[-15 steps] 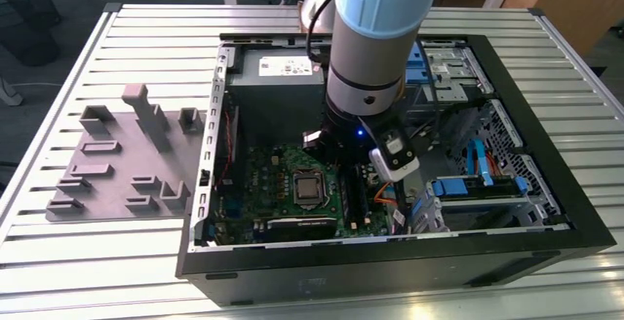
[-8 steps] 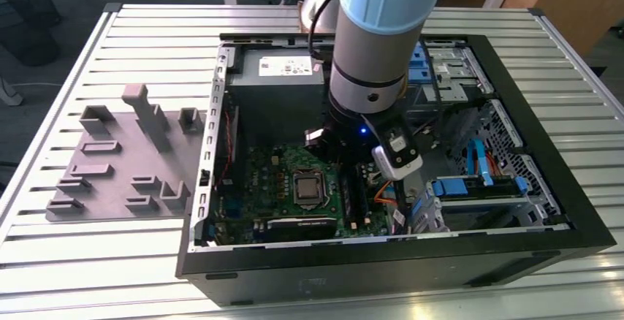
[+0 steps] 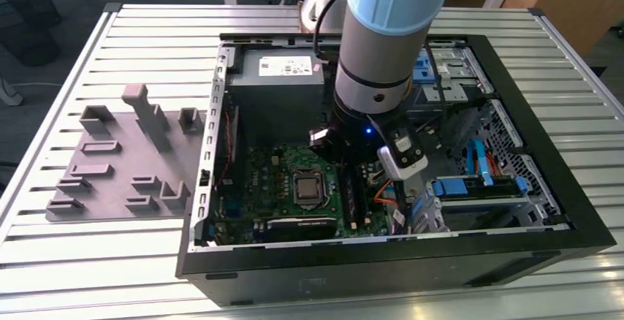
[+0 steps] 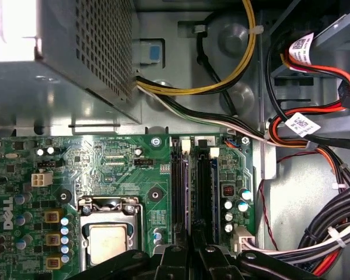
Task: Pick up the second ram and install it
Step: 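Press down the second ram until it locks into place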
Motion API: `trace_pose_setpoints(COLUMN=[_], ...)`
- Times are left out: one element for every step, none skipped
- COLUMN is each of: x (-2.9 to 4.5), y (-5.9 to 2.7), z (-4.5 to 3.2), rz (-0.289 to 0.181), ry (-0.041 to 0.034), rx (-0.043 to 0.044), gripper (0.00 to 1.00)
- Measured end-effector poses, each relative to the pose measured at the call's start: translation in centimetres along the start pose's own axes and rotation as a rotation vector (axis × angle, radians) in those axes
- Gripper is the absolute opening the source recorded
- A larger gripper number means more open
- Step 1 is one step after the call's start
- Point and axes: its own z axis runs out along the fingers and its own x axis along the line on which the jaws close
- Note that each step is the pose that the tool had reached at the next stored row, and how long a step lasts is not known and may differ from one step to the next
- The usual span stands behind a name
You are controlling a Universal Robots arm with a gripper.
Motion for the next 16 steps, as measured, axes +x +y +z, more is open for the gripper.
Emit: trace_pose_setpoints(x=[0.00,-0.01,-0.01,-0.01,-0.01,-0.01,-0.01,-0.02,-0.03,-0.03,-0.04,-0.04,-0.04,-0.04,-0.05,-0.05], y=[0.00,-0.01,-0.01,-0.01,-0.02,-0.05,-0.09,-0.11,-0.12,-0.13,-0.13,-0.14,-0.14,-0.15,-0.15,-0.14], z=[0.02,0.02,0.03,0.03,0.04,0.04,0.04,0.03,0.04,0.04,0.05,0.06,0.07,0.09,0.10,0.11], rz=[0.000,0.000,0.000,0.000,0.000,0.000,0.000,0.000,0.000,0.000,0.000,0.000,0.000,0.000,-0.001,-0.001], ry=[0.0000,0.0000,0.0000,0.0000,-0.0001,0.0000,-0.0001,0.0000,-0.0001,-0.0001,-0.0001,0.0000,0.0000,0.0000,0.0000,0.0000], rx=[0.0000,0.0002,0.0000,-0.0001,-0.0002,-0.0001,-0.0001,0.0000,-0.0001,-0.0002,-0.0001,0.0000,0.0000,0.0001,0.0001,0.0000], gripper=[0.14,0.14,0.14,0.14,0.14,0.14,0.14,0.14,0.14,0.14,0.14,0.14,0.14,0.14,0.14,0.14])
